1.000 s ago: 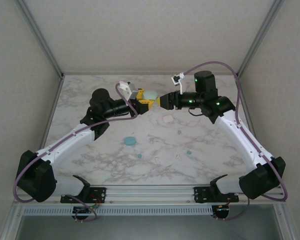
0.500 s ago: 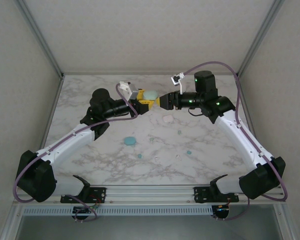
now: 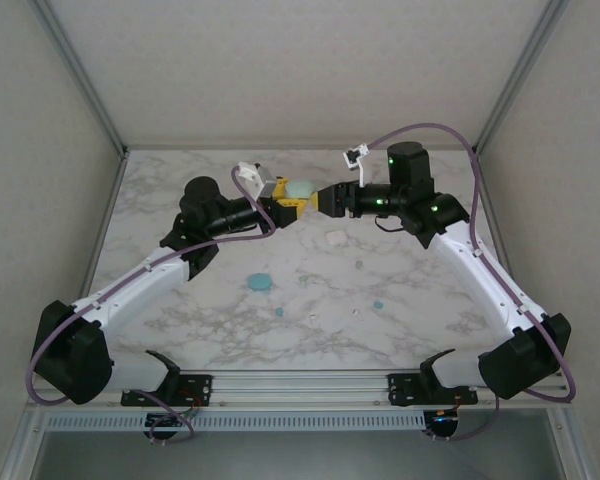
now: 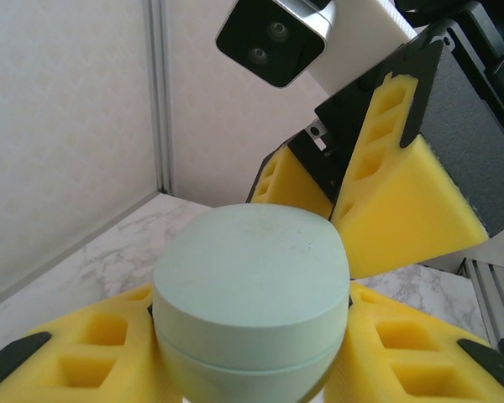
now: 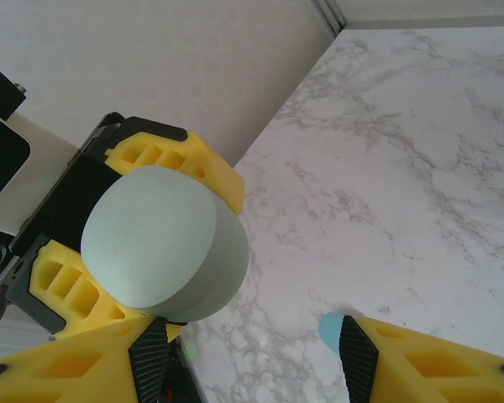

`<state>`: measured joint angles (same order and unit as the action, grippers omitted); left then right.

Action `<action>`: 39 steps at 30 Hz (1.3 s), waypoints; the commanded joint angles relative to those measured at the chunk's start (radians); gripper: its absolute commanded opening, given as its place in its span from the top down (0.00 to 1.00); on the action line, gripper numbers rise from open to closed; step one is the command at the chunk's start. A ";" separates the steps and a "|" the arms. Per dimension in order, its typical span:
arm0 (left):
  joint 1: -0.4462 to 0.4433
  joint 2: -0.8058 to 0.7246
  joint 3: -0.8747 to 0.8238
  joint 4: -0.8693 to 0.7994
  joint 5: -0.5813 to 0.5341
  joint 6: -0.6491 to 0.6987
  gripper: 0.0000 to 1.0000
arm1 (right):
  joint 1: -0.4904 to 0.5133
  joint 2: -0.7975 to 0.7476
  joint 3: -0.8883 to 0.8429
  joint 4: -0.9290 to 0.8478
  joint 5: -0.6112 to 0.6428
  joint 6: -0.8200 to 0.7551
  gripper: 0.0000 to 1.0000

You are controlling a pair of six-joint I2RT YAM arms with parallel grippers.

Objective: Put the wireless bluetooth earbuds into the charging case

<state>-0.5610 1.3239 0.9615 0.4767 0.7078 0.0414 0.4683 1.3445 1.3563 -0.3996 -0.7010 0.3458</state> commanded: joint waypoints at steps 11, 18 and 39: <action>-0.020 -0.025 0.026 -0.018 0.077 0.016 0.69 | -0.003 0.010 0.042 0.066 0.075 0.048 0.38; -0.022 -0.025 0.020 -0.013 0.072 0.016 0.69 | -0.006 0.020 0.085 0.020 0.127 0.099 0.35; -0.022 -0.002 0.031 0.041 0.045 -0.020 0.69 | -0.006 0.025 0.175 -0.208 0.033 -0.024 0.35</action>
<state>-0.5755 1.3239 0.9615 0.4660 0.7498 0.0425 0.4671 1.3838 1.4929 -0.5606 -0.6495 0.3691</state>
